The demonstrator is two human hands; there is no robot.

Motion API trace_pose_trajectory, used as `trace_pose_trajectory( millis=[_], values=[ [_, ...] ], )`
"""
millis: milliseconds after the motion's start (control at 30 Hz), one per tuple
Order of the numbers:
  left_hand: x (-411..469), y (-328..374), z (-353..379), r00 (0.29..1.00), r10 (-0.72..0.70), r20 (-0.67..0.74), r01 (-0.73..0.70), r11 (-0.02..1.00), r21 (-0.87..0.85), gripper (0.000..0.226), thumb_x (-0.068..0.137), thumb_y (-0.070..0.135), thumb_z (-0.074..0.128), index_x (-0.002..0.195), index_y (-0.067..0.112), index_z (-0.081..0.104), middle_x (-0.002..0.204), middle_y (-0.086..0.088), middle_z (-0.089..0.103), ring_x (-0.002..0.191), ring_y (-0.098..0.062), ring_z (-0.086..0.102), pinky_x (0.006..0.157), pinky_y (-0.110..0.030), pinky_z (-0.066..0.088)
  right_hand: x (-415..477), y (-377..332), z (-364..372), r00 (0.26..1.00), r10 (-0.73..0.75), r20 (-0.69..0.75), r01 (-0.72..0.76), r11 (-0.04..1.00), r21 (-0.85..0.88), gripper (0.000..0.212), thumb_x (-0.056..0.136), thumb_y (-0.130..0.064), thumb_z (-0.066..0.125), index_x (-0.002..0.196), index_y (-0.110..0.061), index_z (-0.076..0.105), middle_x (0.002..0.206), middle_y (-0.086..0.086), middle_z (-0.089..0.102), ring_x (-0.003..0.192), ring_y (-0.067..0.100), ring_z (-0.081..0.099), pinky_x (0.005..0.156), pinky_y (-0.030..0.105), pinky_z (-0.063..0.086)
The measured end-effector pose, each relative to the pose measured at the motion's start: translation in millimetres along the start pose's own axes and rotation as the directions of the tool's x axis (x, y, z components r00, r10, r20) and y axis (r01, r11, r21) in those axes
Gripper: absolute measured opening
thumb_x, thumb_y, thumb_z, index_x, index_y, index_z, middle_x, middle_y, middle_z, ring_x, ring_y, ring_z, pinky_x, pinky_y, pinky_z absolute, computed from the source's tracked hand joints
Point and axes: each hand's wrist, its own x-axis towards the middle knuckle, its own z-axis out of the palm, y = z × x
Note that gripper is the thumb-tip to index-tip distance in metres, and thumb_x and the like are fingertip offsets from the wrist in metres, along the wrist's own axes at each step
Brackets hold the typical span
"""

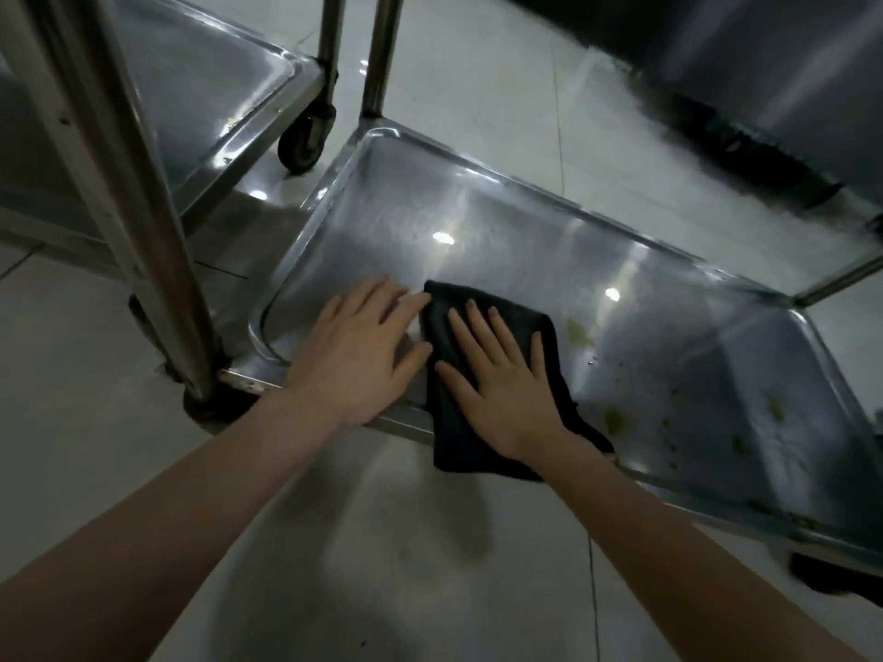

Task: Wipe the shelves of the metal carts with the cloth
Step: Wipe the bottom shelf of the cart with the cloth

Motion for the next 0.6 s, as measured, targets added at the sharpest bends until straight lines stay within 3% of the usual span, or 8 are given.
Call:
trace_pose_trajectory(
  millis=[100,200,267,333,500,600],
  values=[
    [-0.6,-4.8,2.2,1.0,0.008,0.022,-0.008,1.0,0.026,0.056,0.095,0.051,0.039,0.146,0.026,0.037,0.15,-0.002,0.039,0.144,-0.026,0.023,0.112,-0.046,0.028,69.6,22.7,-13.0,0.976,0.217,0.012,-0.217,0.976,0.008,0.064,0.098,-0.062,0.016,0.155,-0.037,0.0,0.163,-0.012,-0.009,0.149,0.01,-0.011,0.116,0.056,-0.014],
    [0.1,-5.4,5.0,0.998,0.029,0.055,-0.032,0.998,0.058,0.055,0.095,0.051,0.032,0.146,0.029,0.036,0.152,0.002,0.036,0.146,-0.024,0.02,0.115,-0.045,0.021,114.0,32.5,-19.5,0.907,0.418,0.047,-0.421,0.905,0.066,0.065,0.1,-0.059,0.02,0.156,-0.033,0.002,0.164,-0.008,-0.008,0.15,0.014,-0.011,0.115,0.059,-0.014],
    [-0.2,-4.4,4.9,0.999,0.039,0.034,-0.041,0.997,0.06,0.05,0.097,0.045,0.039,0.144,0.027,0.042,0.15,0.001,0.041,0.144,-0.025,0.025,0.115,-0.047,0.021,106.4,24.2,-19.3,0.923,0.381,0.052,-0.383,0.923,0.037,0.064,0.1,-0.059,0.019,0.156,-0.033,0.001,0.164,-0.009,-0.009,0.15,0.014,-0.011,0.114,0.059,-0.016],
    [-3.6,-2.1,2.0,0.999,0.053,0.012,-0.054,0.996,0.077,0.046,0.098,0.041,0.042,0.14,0.024,0.048,0.146,-0.002,0.047,0.141,-0.028,0.032,0.114,-0.05,0.024,67.6,15.3,-15.0,0.965,0.255,0.058,-0.255,0.967,-0.018,0.063,0.1,-0.06,0.015,0.155,-0.036,-0.003,0.163,-0.012,-0.012,0.149,0.012,-0.013,0.114,0.056,-0.016],
    [-6.1,1.2,-0.9,0.995,0.078,0.058,-0.082,0.994,0.078,0.047,0.097,0.04,0.043,0.141,0.024,0.048,0.148,-0.002,0.045,0.143,-0.027,0.029,0.116,-0.052,0.02,-35.6,-5.4,-10.3,0.991,0.112,0.068,-0.112,0.994,-0.012,0.059,0.084,-0.076,-0.006,0.137,-0.058,-0.025,0.148,-0.031,-0.03,0.142,-0.002,-0.027,0.114,0.047,-0.019],
    [-3.7,-0.1,0.2,0.995,0.085,0.06,-0.091,0.992,0.089,0.046,0.099,0.041,0.036,0.139,0.024,0.05,0.146,-0.001,0.047,0.143,-0.026,0.03,0.116,-0.053,0.019,-16.4,6.5,-9.7,0.994,0.102,0.029,-0.101,0.995,-0.013,0.062,0.086,-0.076,0.0,0.143,-0.055,-0.016,0.154,-0.028,-0.021,0.143,-0.002,-0.022,0.114,0.047,-0.018]
  ],
)
